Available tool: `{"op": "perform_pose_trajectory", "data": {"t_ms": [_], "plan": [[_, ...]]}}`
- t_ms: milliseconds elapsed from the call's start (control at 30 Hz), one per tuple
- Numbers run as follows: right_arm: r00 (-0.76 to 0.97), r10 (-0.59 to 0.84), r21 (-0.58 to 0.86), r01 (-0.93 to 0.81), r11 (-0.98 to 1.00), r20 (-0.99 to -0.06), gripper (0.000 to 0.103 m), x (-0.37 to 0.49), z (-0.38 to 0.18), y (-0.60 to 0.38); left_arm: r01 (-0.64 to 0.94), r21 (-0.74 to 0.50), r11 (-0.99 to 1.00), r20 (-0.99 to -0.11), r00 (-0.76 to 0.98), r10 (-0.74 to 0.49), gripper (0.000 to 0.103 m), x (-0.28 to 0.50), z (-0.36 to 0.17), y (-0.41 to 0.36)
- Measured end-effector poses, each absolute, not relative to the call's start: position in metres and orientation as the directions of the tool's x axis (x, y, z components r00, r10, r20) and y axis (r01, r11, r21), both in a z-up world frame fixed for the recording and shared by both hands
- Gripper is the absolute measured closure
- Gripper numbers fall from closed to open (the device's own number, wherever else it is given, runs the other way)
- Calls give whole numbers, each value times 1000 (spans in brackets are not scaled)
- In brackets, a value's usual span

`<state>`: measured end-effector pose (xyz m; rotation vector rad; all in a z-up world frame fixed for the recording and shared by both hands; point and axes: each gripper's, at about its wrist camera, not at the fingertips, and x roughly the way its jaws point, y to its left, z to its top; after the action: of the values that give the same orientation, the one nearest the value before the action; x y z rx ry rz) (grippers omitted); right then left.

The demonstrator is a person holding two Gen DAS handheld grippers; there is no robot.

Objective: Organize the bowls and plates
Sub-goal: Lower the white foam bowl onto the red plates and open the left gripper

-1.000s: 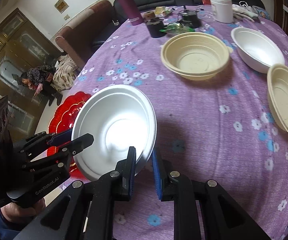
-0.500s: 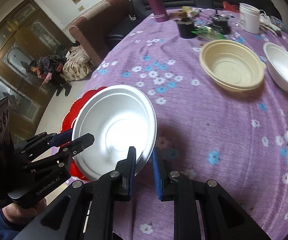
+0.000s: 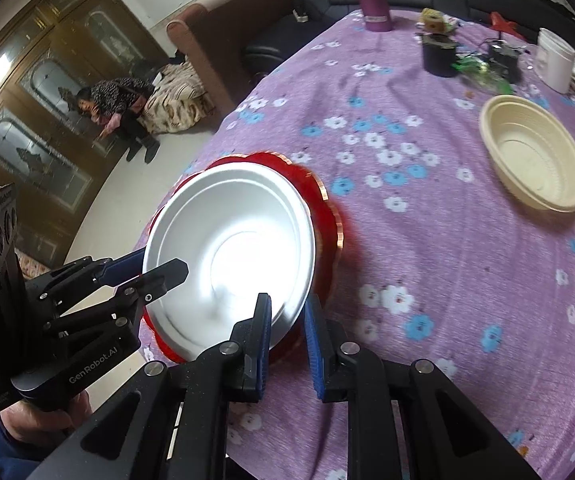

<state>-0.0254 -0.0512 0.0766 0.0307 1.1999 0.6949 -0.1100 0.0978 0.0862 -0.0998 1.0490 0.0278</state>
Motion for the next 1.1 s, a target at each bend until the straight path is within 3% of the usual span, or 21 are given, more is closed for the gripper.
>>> {"op": "perform_pose_trajectory", "data": {"t_ms": [900,1100], "plan": [[124,496,391,-466,794,-859,83,-18,49,-23,-92,-69,993,-893,451,-20,72,-104,65,113],[127,508,402,-463,790,-852,74,-17,52,-29,-110,-65,992,-883,470,-6,72,-106,72,113]]}}
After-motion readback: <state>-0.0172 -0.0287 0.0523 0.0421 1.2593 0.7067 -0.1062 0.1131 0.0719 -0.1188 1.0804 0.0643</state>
